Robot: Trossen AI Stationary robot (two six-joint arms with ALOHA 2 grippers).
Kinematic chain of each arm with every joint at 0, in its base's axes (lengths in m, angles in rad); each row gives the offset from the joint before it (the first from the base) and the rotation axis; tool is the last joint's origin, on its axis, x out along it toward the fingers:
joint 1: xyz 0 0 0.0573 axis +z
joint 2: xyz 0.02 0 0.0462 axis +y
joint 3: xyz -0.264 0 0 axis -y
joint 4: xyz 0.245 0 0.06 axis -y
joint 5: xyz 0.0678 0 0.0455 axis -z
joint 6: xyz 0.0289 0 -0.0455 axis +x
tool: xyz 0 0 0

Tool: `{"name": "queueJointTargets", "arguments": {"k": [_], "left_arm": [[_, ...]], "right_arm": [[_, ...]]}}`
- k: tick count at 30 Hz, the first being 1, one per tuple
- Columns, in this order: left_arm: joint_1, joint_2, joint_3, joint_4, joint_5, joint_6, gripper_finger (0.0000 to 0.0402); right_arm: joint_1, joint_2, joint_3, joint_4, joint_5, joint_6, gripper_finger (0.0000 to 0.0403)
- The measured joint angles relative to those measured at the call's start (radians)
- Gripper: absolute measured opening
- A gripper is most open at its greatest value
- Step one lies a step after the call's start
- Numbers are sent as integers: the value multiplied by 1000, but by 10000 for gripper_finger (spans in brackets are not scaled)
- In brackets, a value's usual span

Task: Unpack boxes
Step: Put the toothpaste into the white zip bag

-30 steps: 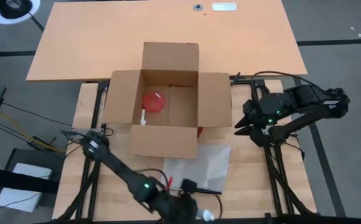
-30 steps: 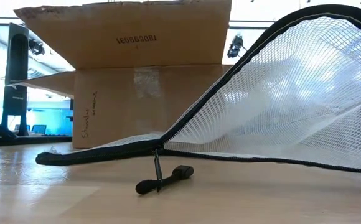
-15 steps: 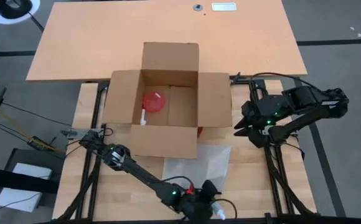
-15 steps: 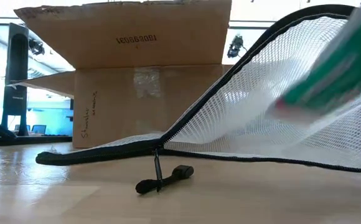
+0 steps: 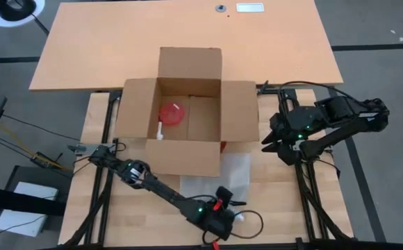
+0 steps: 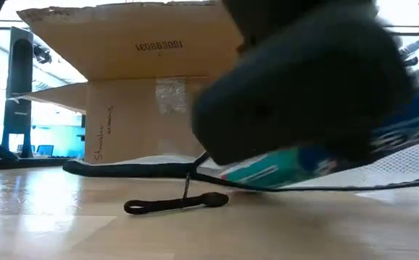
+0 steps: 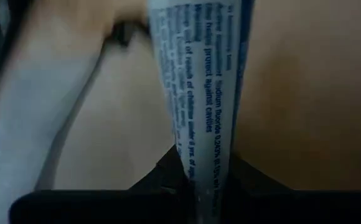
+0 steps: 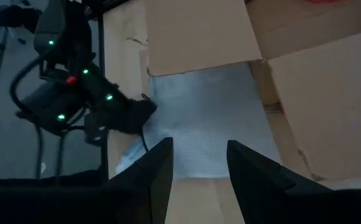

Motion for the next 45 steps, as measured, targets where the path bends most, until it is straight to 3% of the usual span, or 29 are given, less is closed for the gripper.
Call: {"name": "queueJointTargets", "arguments": {"k": [7, 16, 20, 25, 29, 36, 39, 45], "left_arm": [[47, 2, -15, -153, 21, -414, 60], [83, 0, -15, -183, 146, -685, 64], [100, -2, -15, -177, 207, -769, 95], [101, 4, 40, -219, 243, -775, 159], [95, 8, 116, -206, 315, -715, 187], [64, 5, 183, -198, 415, -610, 193], [52, -2, 186, -189, 431, -608, 193], [33, -4, 186, -182, 570, -660, 193]], "right_arm": [[2, 0, 0, -3, 3, 3, 153], [2, 0, 0, -29, 3, 2, 153], [2, 0, 0, -29, 3, 5, 153], [1, 0, 0, -29, 4, 4, 153], [1, 0, 0, -29, 4, 4, 153], [1, 0, 0, -29, 4, 0, 153], [1, 0, 0, -29, 4, -5, 153], [4, 0, 0, -30, 3, -5, 153]]}}
